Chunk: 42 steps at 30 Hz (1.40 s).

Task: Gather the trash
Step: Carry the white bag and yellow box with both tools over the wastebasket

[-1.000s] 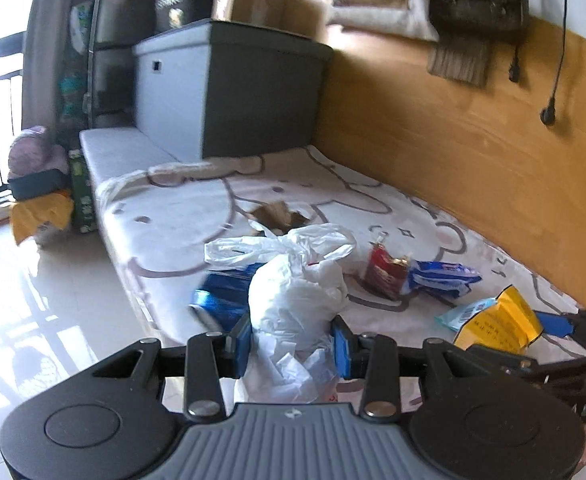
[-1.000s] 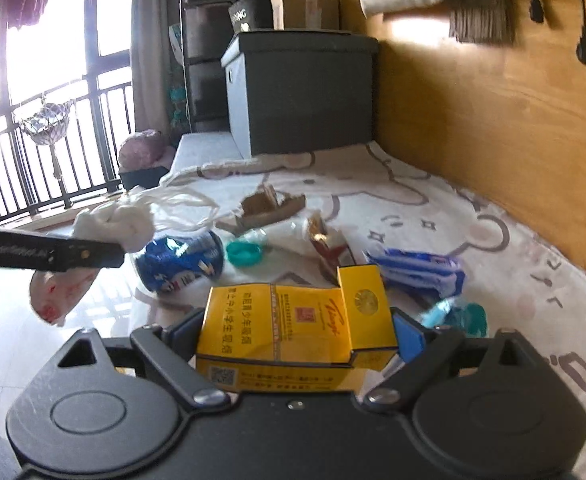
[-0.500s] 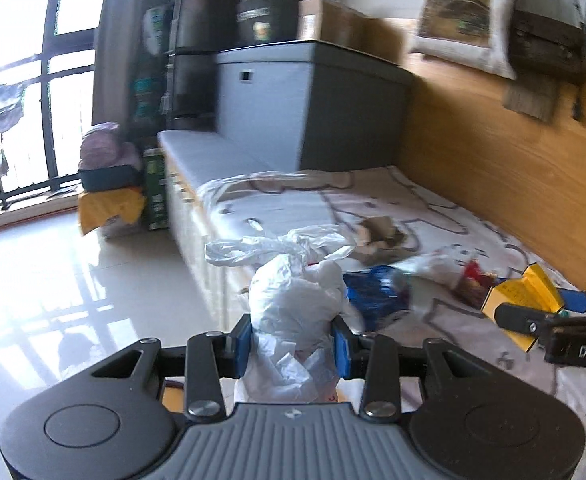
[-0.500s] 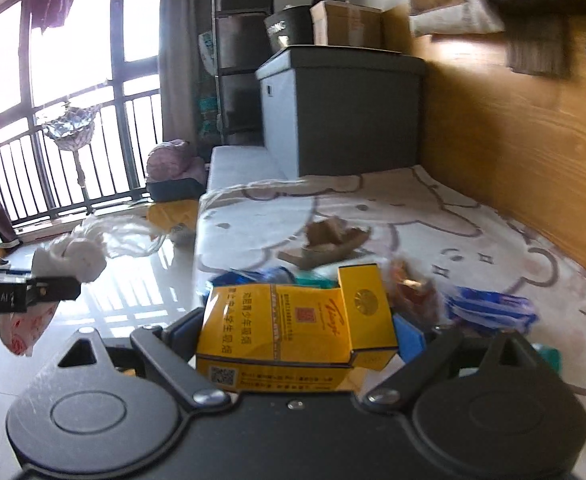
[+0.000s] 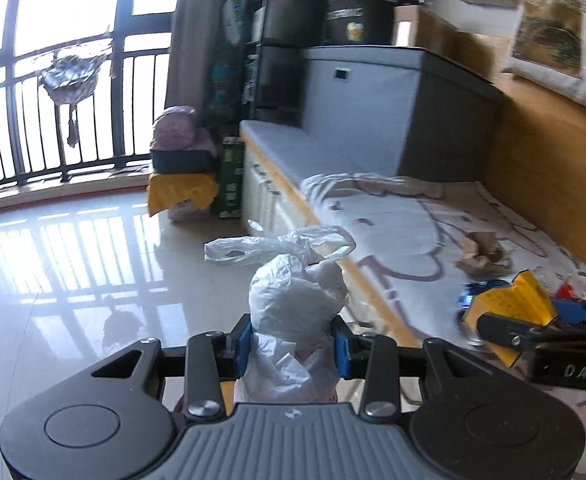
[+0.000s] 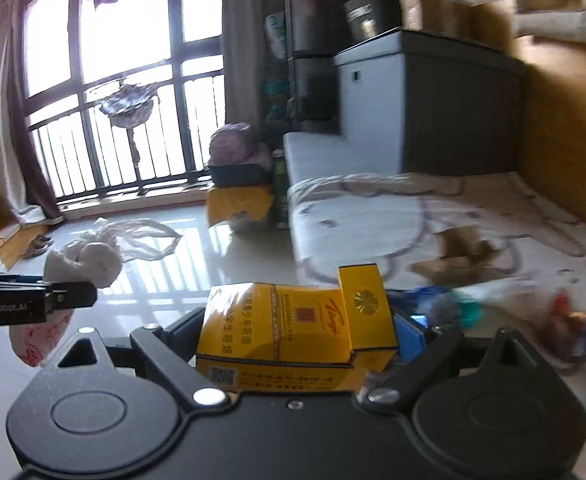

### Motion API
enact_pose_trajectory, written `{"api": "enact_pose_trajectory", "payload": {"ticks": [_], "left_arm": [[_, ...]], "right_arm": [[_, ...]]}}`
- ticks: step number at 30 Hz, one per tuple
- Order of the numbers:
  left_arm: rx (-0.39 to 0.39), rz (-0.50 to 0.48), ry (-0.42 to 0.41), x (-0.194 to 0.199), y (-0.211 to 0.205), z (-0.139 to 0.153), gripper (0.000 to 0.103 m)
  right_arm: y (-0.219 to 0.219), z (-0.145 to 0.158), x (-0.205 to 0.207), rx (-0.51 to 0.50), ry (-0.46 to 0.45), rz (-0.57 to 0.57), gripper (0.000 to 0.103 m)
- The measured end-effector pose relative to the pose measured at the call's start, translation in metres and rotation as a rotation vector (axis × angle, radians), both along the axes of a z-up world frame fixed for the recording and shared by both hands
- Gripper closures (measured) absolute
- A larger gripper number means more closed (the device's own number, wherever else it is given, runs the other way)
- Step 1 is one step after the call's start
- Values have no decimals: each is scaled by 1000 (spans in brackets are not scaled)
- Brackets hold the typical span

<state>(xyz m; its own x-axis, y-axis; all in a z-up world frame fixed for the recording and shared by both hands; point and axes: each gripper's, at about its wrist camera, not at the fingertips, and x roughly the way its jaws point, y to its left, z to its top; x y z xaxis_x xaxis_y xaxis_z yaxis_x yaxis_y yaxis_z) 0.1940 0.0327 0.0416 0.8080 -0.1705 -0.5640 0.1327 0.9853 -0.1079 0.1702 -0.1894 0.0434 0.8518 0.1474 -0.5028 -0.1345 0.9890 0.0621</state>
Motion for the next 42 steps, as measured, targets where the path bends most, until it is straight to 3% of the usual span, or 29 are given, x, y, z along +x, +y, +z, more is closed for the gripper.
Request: {"api": "enact_pose_trajectory", "payload": {"ticks": [9,14,22,33,42], "left_arm": [[-24,83,108,53,44,-58,62],[-42,108,198,89,63,-106,62],[-44,108,338,126,83,-186,62],[-61,137,473,147,102,-263,62],[-115,142,545,167,104,-299,62]], "right_arm": [[62,-59,67,12,135,82,9],[89,-115,109,13,247,161,9],[121,-205,156,-67,412,287,9],[150,-286,182,-177,560,434,9],[164,-319,185,-195,592,519,9]]}}
